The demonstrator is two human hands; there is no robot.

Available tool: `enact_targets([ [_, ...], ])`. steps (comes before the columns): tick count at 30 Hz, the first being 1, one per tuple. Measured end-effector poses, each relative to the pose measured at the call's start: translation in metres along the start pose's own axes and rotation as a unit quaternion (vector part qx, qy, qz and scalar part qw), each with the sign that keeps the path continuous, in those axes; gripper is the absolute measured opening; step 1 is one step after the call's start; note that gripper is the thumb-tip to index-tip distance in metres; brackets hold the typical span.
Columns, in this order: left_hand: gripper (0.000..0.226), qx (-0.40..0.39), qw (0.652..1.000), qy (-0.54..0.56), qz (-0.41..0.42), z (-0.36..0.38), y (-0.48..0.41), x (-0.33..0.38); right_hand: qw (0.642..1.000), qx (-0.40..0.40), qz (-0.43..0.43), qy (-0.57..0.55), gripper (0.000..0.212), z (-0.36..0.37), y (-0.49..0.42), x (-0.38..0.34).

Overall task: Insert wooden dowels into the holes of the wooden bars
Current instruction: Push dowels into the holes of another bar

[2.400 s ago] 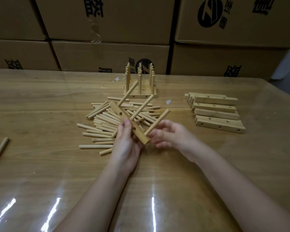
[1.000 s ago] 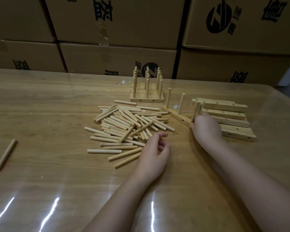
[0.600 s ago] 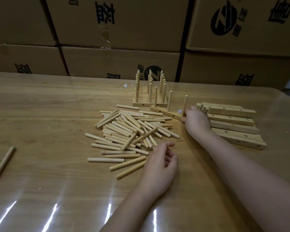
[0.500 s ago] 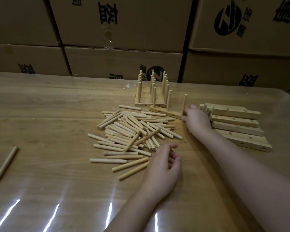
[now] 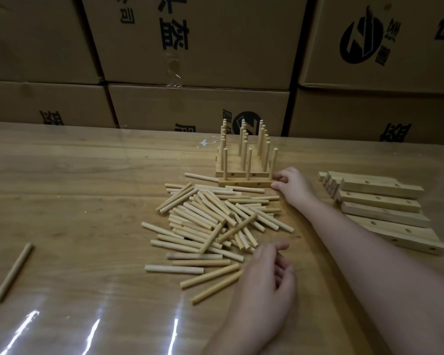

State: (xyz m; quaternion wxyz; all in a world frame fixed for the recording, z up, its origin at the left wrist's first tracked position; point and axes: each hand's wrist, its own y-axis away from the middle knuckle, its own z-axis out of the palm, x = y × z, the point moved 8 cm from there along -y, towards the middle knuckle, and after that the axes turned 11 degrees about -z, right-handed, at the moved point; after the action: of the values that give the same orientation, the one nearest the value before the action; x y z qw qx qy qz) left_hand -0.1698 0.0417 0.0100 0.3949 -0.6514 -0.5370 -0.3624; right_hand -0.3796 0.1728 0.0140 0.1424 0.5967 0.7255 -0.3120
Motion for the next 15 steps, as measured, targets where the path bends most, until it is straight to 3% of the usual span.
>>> enact_targets([
  [15, 0.031, -0.002, 1.0, 0.013, -0.008, 0.0012, -0.0001, -0.0026, 0.996, 0.064, 0.039, -0.037, 0.027, 0.0093, -0.004, -0.0022],
])
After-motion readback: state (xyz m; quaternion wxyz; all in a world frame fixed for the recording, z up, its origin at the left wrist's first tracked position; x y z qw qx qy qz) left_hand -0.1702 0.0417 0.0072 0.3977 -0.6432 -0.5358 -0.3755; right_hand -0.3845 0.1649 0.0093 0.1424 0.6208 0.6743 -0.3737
